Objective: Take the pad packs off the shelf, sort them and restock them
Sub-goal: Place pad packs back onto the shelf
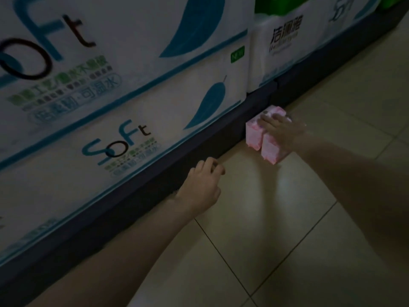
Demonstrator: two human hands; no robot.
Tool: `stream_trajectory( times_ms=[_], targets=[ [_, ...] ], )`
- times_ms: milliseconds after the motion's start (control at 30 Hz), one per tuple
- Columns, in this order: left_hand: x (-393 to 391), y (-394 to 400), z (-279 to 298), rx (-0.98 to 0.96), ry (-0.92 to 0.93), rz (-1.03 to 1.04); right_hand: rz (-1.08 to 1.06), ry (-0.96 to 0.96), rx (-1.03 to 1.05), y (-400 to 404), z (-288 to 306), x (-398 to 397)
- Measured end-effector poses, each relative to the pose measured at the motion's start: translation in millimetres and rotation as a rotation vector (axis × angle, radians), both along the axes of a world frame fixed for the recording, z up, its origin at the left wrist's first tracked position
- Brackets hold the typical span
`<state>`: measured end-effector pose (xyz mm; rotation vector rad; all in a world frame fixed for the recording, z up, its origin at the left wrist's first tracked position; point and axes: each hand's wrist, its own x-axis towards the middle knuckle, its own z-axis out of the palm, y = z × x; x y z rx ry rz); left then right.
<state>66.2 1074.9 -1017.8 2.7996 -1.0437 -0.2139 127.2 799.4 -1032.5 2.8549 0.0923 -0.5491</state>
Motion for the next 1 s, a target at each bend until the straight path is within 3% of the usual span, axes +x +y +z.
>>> stream_trajectory(
  times_ms=[100, 167, 267, 367, 433, 567, 733, 833, 933, 1000],
  targets=[
    [2.3, 4.8, -8.0, -0.019, 0.015, -0.015, -0.070, -0.152, -0.057, 9.1, -13.7, 23.3],
    [5.0, 8.3, -11.3, -0.026, 0.025, 0.019, -0.400, -0.232, 0.043, 15.6, -6.8, 32.7],
    [8.6, 5.7, -13.0, -0.089, 0.102, 0.105, -0.169, -0.031, 0.200, 15.2, -6.5, 30.5],
    [14.7, -1.6, -12.4, -0.212, 0.380, 0.228, -0.237, 0.114, 0.492, 33.3, 12.4, 22.2],
    [13.5, -7.0, -12.6, -0.270, 0.521, 0.271, -0.167, 0.169, 0.562, 55.2, 12.5, 6.8],
    [3.2, -11.9, -18.6, -0.261, 0.541, 0.240, -0.014, 0.066, 0.601, 77.5, 1.9, -18.9],
    [0.5, -12.1, -31.3, -0.069, 0.418, 0.101, 0.057, 0.247, 0.405, 58.7, -8.6, -39.4],
    [2.9, -10.4, -29.9, -0.024, 0.365, 0.046, 0.003, 0.207, 0.327, 62.0, -24.6, -51.9],
    [6.9, -4.3, -25.9, -0.120, 0.535, 0.105, -0.127, 0.097, 0.368, 71.9, -38.3, -54.0],
    [11.7, 8.7, -17.2, -0.123, 0.700, 0.190, -0.251, 0.053, 0.554, 73.8, -29.2, -53.3]
  ],
)
